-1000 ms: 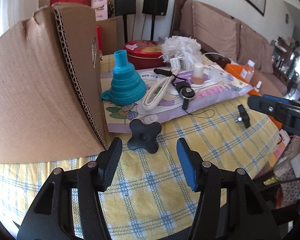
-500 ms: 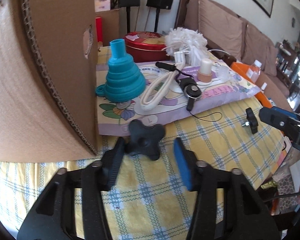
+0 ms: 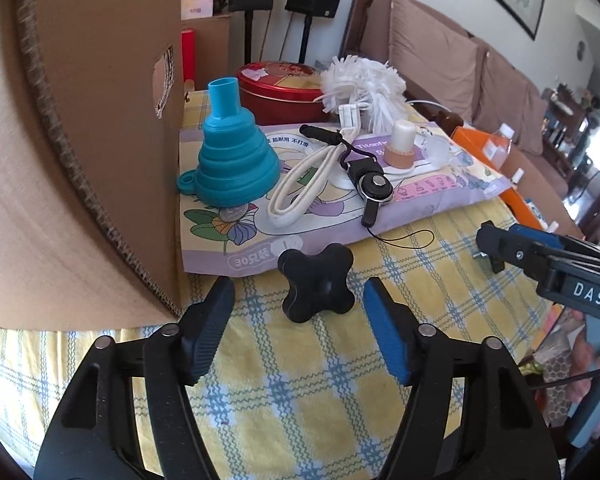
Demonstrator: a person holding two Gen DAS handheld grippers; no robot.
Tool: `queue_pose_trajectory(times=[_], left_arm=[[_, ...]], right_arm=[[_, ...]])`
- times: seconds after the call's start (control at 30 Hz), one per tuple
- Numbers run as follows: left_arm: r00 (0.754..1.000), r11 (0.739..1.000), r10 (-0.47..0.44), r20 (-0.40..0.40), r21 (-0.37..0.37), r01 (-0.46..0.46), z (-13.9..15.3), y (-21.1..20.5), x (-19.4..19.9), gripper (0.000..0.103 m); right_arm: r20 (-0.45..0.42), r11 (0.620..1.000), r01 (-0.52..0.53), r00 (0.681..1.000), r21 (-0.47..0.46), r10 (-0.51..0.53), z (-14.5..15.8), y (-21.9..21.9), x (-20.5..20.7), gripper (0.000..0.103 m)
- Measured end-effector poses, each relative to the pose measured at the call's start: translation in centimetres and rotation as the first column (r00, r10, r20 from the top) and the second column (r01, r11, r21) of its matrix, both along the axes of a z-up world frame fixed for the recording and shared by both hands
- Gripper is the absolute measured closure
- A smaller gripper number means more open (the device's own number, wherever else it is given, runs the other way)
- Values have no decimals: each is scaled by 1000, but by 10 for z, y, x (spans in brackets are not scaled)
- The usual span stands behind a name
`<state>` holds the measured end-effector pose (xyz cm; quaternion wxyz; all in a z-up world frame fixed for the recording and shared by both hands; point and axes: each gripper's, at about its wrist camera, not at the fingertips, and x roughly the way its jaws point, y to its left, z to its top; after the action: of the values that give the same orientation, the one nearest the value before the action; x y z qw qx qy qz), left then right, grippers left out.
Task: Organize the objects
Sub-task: 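Close the left gripper on the black four-lobed knob and lift it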
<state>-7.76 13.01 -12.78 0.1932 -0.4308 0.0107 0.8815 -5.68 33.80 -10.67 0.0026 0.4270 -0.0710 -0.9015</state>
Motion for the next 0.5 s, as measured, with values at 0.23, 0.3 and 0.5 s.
queue_pose_trajectory(times=[0.23,0.3,0.5], left_arm=[[1000,999,26,-3,-37,-26,-1,7,-7,50],[999,999,33,-4,-41,-33,-1,7,-9,57],[999,999,43,1,-33,-43,-1,-1,-9,70]], right_arm=[[31,1000,5,999,-19,-4,-12,3,-4,36],[29,1000,4,1000,2,-4,-13,2,-3,48],[31,1000,-1,1000,0,1,-12,3,-3,65]])
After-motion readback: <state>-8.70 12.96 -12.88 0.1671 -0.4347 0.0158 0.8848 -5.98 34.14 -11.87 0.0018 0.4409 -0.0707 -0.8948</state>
